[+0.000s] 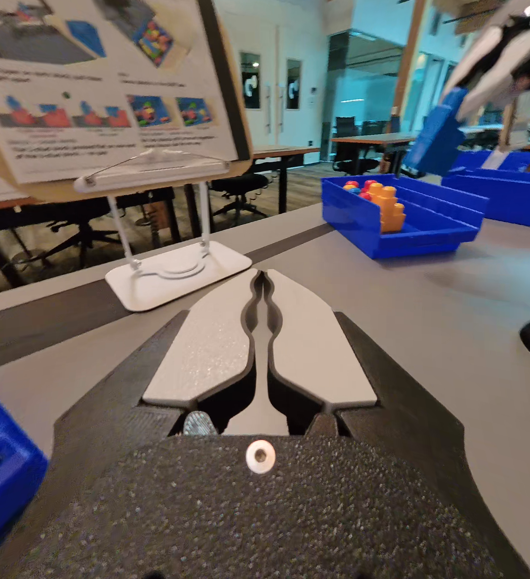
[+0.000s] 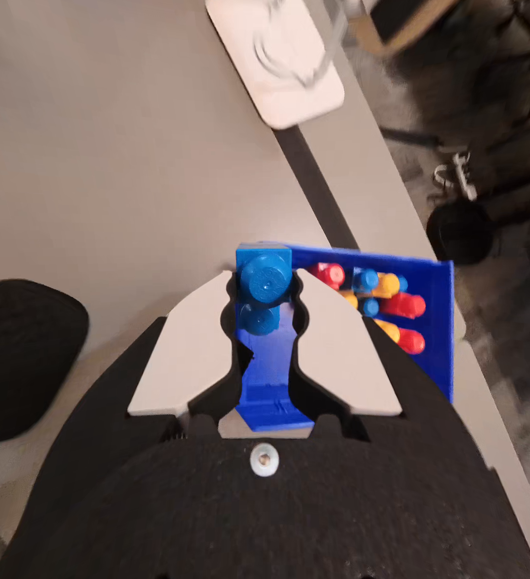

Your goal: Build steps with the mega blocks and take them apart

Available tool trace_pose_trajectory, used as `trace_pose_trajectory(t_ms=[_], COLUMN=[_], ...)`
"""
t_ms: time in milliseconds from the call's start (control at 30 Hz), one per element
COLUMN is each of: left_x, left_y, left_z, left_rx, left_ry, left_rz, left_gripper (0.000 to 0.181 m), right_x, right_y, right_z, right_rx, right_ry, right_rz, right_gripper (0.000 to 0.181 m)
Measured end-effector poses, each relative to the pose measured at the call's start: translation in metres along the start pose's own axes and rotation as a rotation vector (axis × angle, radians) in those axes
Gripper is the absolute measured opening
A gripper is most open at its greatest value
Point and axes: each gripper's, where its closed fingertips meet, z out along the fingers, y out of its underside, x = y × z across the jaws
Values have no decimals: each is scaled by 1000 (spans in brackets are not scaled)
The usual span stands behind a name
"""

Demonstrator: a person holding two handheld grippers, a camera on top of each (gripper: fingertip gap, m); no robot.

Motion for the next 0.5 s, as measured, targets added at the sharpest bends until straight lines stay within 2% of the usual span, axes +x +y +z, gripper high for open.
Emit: trace_pose_trajectory(t_ms=[133,300,500], left_x=[-25,-41,-41], left_y=[2,1,10], left_z=[-4,-9,-5], left_rx=[10,36,9], left_ry=[-108,-185,-191], left_rz=[-67,-57,-5], left_gripper=[0,0,0], right_x=[31,52,69], right_y=[53,105,142], right_z=[21,61,92], right_rx=[-144,-216,-268], right_ry=[0,-14,-25], right_rz=[41,92,111], right_gripper=[32,32,32])
